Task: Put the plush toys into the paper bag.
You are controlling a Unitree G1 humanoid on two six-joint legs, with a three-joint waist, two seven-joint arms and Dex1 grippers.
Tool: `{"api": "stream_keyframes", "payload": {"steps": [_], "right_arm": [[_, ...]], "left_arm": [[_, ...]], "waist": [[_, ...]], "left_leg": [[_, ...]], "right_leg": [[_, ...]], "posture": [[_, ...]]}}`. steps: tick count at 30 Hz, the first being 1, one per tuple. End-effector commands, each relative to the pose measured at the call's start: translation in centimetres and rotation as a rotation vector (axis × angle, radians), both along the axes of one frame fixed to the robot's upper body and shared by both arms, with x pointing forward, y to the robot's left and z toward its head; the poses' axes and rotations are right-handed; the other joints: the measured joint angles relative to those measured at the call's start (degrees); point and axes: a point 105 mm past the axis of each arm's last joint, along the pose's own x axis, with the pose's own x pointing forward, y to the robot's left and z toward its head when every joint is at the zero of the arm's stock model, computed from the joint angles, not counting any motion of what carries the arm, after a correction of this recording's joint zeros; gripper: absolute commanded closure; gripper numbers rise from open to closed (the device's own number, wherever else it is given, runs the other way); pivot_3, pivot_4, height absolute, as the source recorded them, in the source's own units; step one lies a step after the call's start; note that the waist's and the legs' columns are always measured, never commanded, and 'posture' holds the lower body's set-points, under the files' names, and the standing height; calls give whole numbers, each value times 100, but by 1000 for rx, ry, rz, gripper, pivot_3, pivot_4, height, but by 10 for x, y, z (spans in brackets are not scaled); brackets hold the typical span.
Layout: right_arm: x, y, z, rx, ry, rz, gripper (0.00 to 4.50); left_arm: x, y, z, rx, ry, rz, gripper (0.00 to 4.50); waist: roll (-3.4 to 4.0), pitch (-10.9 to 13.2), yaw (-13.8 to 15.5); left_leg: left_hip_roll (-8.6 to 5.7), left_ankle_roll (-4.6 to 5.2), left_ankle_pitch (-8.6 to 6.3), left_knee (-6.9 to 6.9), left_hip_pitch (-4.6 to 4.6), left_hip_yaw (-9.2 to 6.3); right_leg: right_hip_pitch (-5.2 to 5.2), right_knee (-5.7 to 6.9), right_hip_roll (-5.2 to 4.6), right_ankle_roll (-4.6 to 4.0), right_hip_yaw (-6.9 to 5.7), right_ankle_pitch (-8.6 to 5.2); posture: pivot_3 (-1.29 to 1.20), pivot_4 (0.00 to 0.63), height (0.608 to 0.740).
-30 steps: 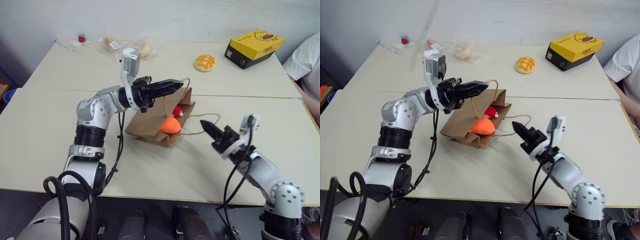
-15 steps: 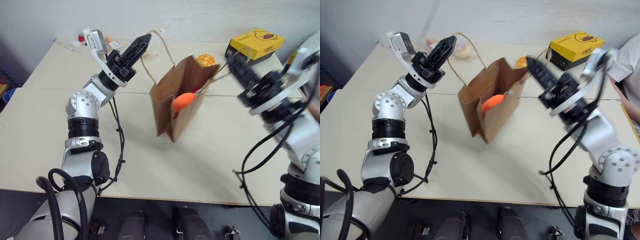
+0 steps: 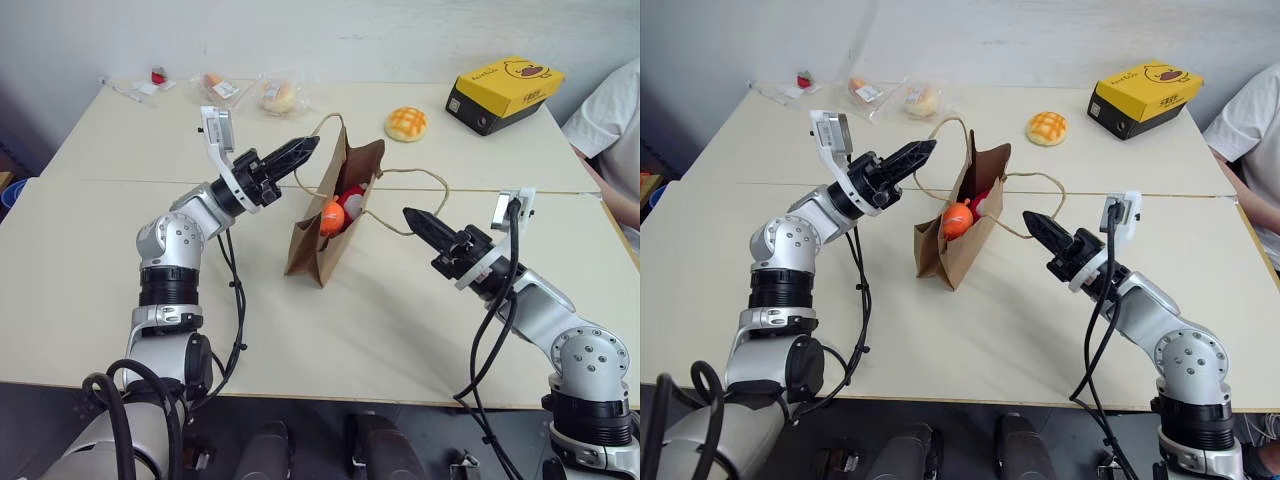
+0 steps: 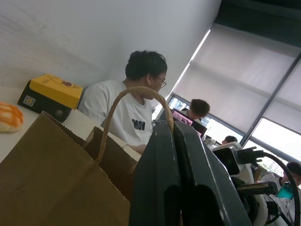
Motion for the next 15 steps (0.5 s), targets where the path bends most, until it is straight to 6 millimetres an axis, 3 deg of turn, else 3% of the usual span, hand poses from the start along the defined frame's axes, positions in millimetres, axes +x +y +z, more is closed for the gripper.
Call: {"api": "stream_keyframes", "payload": {"steps": [1, 4, 12, 15], "right_arm": [[-11, 11, 30, -4, -174, 44, 4485], [-12, 20, 42, -50, -253, 57, 4485], [-4, 34, 39, -86, -246, 109, 4485], [-15, 44, 45, -78, -295, 198, 3849]], "left_arm": [[-16, 8, 21, -40, -127, -10, 4500], [-17, 17, 18, -11, -143, 36, 4500], [-17, 36, 13, 24, -134, 119, 4500], [-23, 37, 13, 35, -130, 103, 4500]], "waist": [[0, 0, 8], [0, 0, 8], [0, 0, 7], [0, 0, 7]], "left_leg": [[0, 0, 0, 0, 0, 1], [0, 0, 0, 0, 0, 0], [0, -1, 0, 0, 0, -2], [0, -1, 0, 0, 0, -2]], "right_leg": [[0, 0, 0, 0, 1, 0], [0, -2, -1, 0, 0, 0], [0, -3, -2, 0, -1, 0], [0, -3, -3, 0, -1, 0]], "posture": [[0, 150, 740], [0, 150, 740], [0, 150, 740], [0, 150, 740]]}}
